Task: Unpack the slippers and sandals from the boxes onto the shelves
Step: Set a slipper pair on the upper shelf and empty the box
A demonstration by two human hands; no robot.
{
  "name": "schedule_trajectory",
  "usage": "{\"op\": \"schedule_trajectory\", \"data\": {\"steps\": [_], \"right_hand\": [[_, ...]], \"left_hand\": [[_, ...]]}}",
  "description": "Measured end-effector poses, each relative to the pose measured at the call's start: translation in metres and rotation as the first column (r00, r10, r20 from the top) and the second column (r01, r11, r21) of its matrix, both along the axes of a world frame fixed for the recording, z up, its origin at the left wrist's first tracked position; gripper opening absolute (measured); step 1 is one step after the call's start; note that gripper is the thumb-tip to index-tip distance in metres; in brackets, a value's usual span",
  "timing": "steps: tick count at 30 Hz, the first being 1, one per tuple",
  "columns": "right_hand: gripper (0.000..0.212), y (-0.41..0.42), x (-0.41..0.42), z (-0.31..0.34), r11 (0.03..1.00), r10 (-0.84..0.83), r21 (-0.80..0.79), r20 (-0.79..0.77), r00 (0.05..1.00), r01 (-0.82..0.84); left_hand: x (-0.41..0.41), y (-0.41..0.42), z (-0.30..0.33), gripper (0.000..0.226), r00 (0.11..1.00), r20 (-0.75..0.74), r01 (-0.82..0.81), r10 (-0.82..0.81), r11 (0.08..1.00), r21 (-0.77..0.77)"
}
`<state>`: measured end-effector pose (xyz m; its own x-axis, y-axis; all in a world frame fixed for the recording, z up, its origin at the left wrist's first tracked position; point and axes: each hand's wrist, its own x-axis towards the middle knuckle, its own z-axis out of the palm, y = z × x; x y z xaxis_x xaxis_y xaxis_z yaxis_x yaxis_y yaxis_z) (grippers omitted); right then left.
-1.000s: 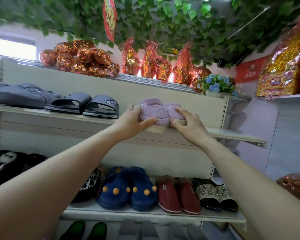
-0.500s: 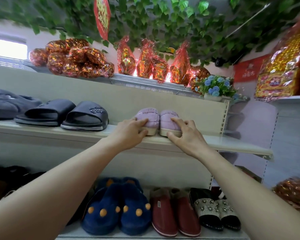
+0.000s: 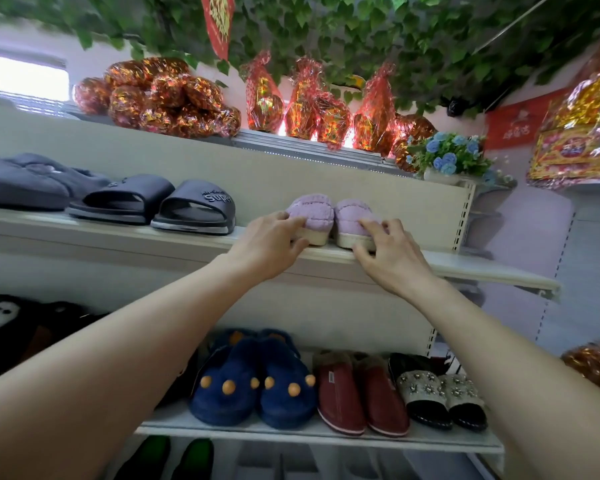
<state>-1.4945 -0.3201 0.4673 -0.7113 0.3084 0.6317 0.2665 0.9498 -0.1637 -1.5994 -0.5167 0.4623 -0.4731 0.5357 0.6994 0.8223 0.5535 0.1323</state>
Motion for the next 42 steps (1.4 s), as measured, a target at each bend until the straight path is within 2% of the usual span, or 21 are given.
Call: {"op": "schedule_trajectory", "data": {"steps": [7,12,18,22,28,33,36,42], "right_hand": [[0.052,-0.07,0.034,-0.033,0.964,0.051,0.264,-0.038,0.998,-0.039],[0.061,-0.157,0.05,-0.081,0.95,0.12,0.291,-0.02,0.993,-0.109],[0.055,-0.28,0.053,-0.159,0.928,0.233,0.277,0.093,0.968,-0.25],[0.05,-0.368,0.045,-0.23,0.893,0.335,0.237,0.217,0.917,-0.382],[0.053,-0.491,0.033,-0.345,0.853,0.481,0.008,0.379,0.79,-0.523],[0.052,-0.557,0.017,-0.425,0.814,0.545,-0.141,0.523,0.656,-0.563],[0.05,-0.577,-0.001,-0.459,0.797,0.57,-0.222,0.585,0.577,-0.561],[0.049,-0.592,-0.064,-0.52,0.771,0.629,-0.417,0.618,0.472,-0.482]], "left_hand": [[0.021,-0.08,-0.033,0.045,0.976,-0.216,0.011,-0.029,0.996,-0.083],[0.045,-0.176,-0.082,0.045,0.968,-0.248,0.015,-0.042,0.994,-0.112],[0.063,-0.319,-0.161,0.04,0.968,-0.252,-0.049,0.004,0.984,-0.173],[0.073,-0.422,-0.226,0.043,0.99,-0.125,-0.095,0.066,0.965,-0.243],[0.088,-0.556,-0.332,0.038,0.96,0.099,-0.23,0.264,0.936,-0.267],[0.095,-0.622,-0.427,0.044,0.823,0.357,-0.316,0.443,0.878,-0.36],[0.097,-0.643,-0.469,0.045,0.737,0.475,-0.303,0.481,0.863,-0.404],[0.078,-0.657,-0.52,0.044,0.615,0.569,-0.314,0.546,0.831,-0.459]]}}
